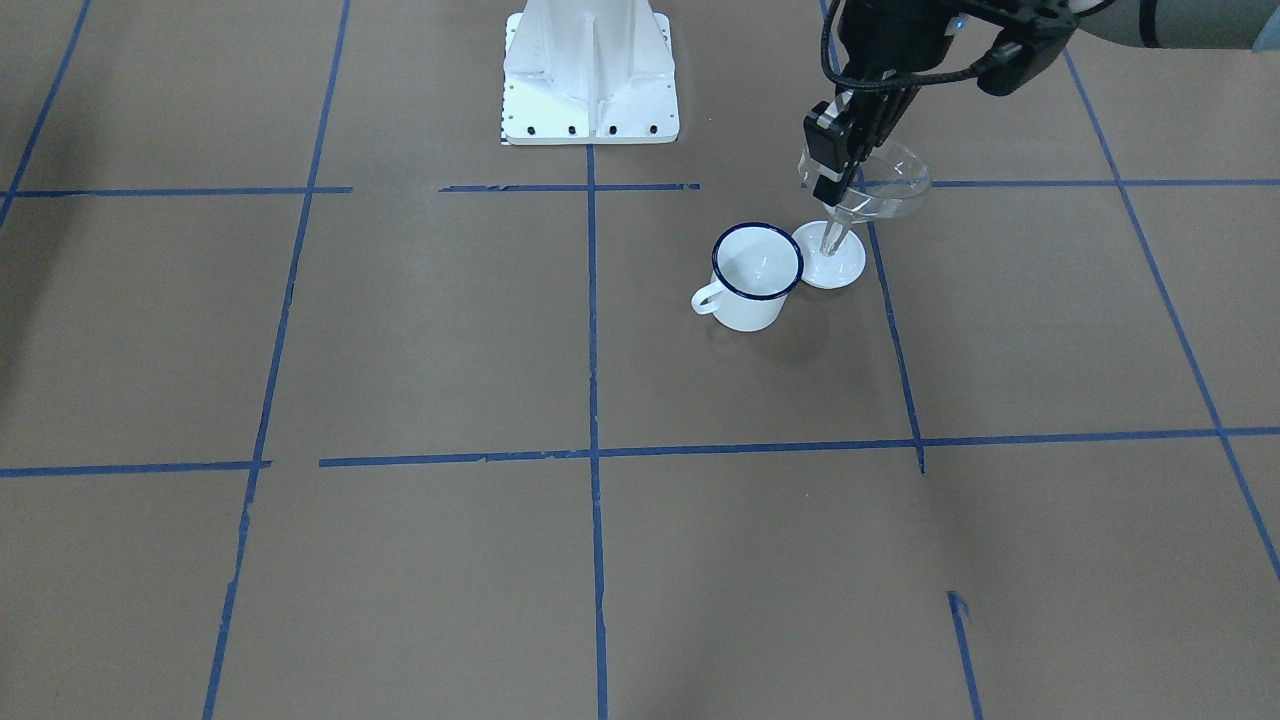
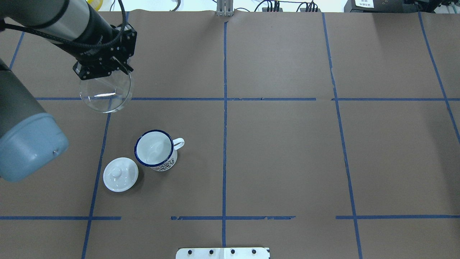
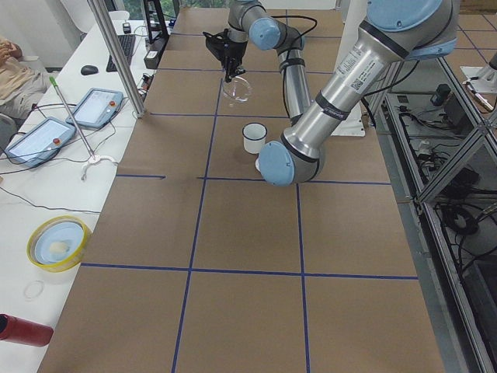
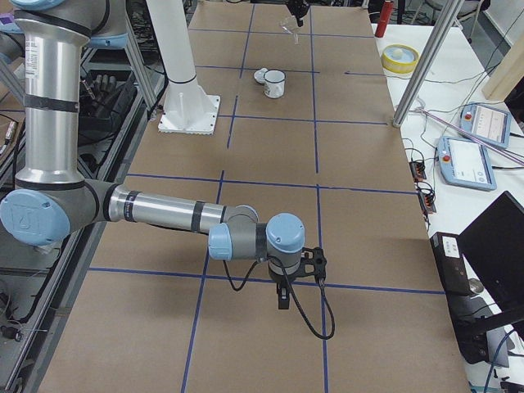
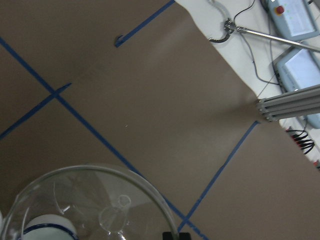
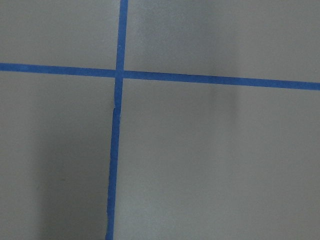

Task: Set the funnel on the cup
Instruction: 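Lift the glass funnel with the left gripper toward the mug, then lower the funnel into the mug opening and open the left gripper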

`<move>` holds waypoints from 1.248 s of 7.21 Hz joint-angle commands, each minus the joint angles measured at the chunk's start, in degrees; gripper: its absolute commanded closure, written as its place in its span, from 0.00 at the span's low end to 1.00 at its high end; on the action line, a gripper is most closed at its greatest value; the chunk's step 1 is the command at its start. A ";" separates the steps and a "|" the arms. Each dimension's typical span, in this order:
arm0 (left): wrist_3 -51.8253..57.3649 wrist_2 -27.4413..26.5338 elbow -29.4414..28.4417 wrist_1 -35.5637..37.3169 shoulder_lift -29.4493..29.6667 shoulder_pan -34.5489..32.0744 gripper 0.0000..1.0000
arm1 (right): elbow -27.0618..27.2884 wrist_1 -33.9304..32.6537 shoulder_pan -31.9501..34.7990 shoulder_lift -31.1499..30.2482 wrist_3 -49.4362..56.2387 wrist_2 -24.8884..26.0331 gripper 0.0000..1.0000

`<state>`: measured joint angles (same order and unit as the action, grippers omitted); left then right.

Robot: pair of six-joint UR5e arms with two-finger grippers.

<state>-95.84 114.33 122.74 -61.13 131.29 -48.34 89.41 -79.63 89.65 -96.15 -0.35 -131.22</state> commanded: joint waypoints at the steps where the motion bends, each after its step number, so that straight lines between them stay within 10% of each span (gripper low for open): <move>1: 6.10 0.45 -2.57 3.92 0.72 4.38 1.00 | -0.03 0.00 0.00 0.00 0.00 0.00 0.00; 9: 6.28 -0.42 -15.42 -12.07 -4.29 13.88 1.00 | -0.03 0.00 0.00 0.00 0.00 0.00 0.00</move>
<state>-89.56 113.94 108.13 -72.31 127.19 -35.29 89.41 -79.63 89.65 -96.15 -0.35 -131.22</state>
